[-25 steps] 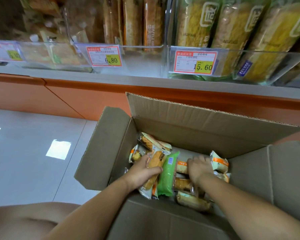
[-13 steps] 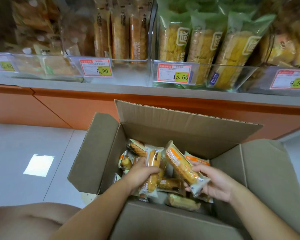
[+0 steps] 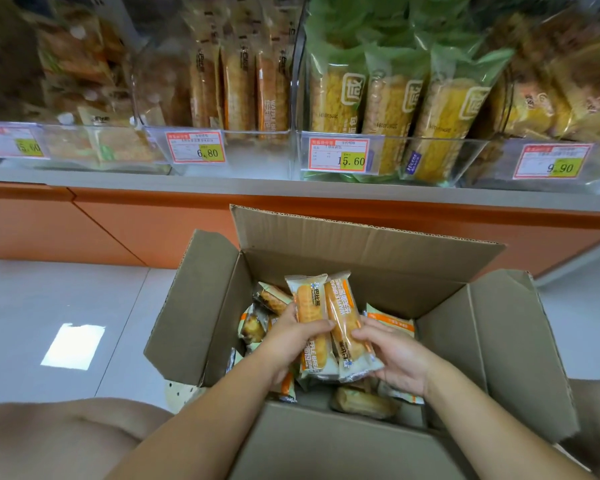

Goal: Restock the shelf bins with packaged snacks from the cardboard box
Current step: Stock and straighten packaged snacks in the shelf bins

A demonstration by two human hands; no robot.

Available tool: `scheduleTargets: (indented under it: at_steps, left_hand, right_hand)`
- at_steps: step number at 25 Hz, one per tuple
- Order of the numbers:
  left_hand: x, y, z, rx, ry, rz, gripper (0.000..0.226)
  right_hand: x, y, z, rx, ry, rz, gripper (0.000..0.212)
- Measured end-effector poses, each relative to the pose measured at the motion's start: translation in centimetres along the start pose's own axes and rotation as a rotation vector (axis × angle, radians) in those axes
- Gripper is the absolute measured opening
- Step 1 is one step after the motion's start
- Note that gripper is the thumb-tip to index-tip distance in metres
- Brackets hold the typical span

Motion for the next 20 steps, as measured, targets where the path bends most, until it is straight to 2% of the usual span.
scheduleTargets:
  at_steps: [3, 7, 10, 13, 15, 20]
  left_hand:
    - [-0.3, -0.2, -0.1, 0.003, -0.041, -0.002, 0.056]
    - [-1.7, -1.9, 0.0, 0.040, -0.116, -0.014, 0.050]
    - [-2.9, -3.9, -0.2, 0.108, -0.118, 0.053, 0.058]
    - [-3.7, -6.6, -1.4, 0.178, -0.129, 0.086, 0.075]
    - [-4.4, -9.3, -2.6, 0.247, -0.154, 0.075, 0.075]
    - [-7.6, -19.3, -7.1, 0.511, -0.240, 0.114, 0.053]
  right_hand:
    - [0.1, 0.4, -0.1, -0.025, -0.044, -0.130, 0.032]
    - [-0.6, 3.4, -1.3, -0.309, -0.226, -0.684, 0.035]
    - [0.5, 6.4, -3.1, -0.460, -0.206, -0.874, 0.035]
    - [2.3, 8.8, -5.5, -0.524, -0.117, -0.818, 0.041]
    - [3.8, 10.8, -7.3, -0.633, -0.140, -0.756, 0.042]
    - [9.8, 18.5, -12.7, -1.029, -0.308, -0.539, 0.028]
Point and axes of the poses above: each hand's wrist, its own z-axis towards the middle knuckle, its own x-axis out of the palm, y = z × x, the point moved 3 cm from there along z, towards the middle knuckle, and after that the axes turned 14 degrees about -y, right-handed, at the moved point
